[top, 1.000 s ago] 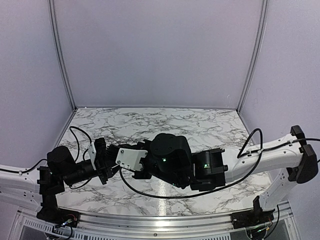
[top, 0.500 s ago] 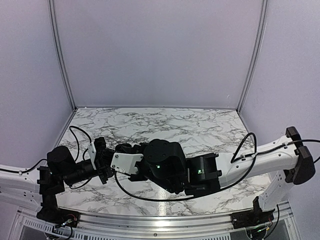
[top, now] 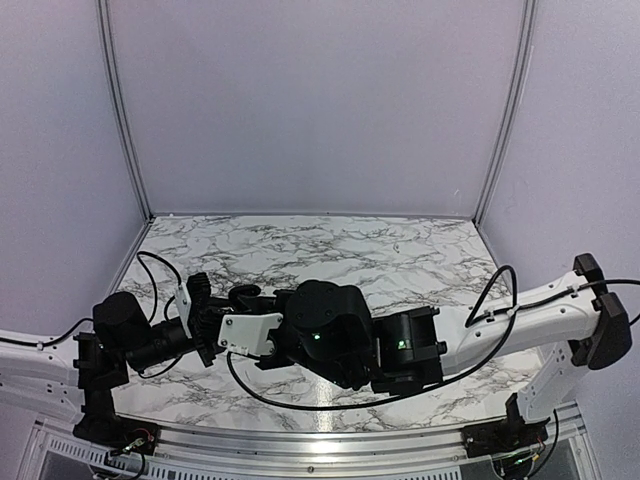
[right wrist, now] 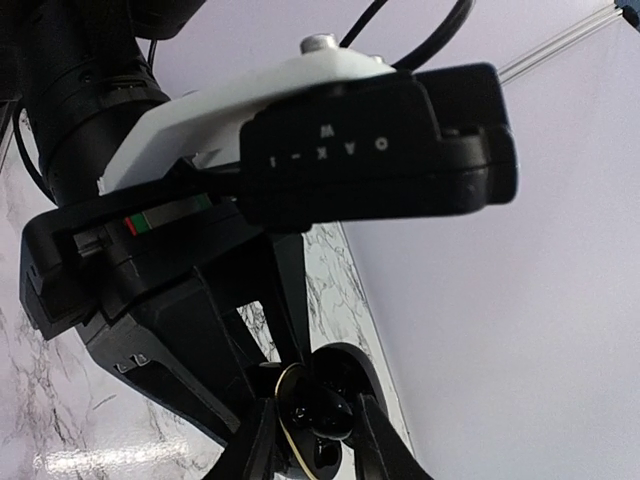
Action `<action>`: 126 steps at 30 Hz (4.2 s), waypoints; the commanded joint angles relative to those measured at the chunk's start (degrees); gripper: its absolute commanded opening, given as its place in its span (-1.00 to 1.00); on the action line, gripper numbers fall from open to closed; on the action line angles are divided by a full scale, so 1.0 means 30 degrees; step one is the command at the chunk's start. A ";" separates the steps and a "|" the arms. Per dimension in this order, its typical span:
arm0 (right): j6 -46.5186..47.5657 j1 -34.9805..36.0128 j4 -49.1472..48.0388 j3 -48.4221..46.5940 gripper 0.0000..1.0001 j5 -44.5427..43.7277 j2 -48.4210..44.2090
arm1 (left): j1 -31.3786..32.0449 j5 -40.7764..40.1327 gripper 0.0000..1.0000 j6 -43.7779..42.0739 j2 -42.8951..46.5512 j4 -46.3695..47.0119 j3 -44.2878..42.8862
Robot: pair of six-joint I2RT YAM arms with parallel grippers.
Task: Insert the wireless bluetooth earbuds into the charging case
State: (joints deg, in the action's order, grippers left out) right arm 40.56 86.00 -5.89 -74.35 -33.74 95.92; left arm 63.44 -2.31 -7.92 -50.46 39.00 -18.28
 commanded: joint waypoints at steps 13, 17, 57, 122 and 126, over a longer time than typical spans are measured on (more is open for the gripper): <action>-0.2227 -0.0377 0.0589 0.0248 -0.01 0.2612 -0.2285 | -0.0082 -0.0176 -1.00 0.0008 0.0593 0.1264 -0.0370; -0.4359 -0.1527 0.0867 0.0859 -0.01 0.4685 -0.3676 | -0.0110 -0.0556 -1.00 -0.0103 0.0992 0.1325 -0.0084; -1.7864 -0.7191 -0.3011 0.7917 0.20 0.7611 0.2999 | -0.1400 -0.4208 -1.00 0.0903 0.2484 0.1620 0.1334; -1.3577 -0.8714 -0.1707 0.6099 -0.29 1.1020 0.3348 | -0.1605 -0.4156 -1.00 0.0495 0.1896 0.1530 0.1315; -1.3863 -0.8722 -0.0585 0.4549 -0.13 1.2011 0.4152 | -0.1634 -0.4211 -1.00 0.0502 0.2058 0.1530 0.1348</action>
State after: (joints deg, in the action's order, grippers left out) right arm -0.34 60.27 -10.52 -55.70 -1.72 106.59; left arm 58.92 -15.05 -6.57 -45.06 41.34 -14.85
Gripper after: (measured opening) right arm 0.402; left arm 0.253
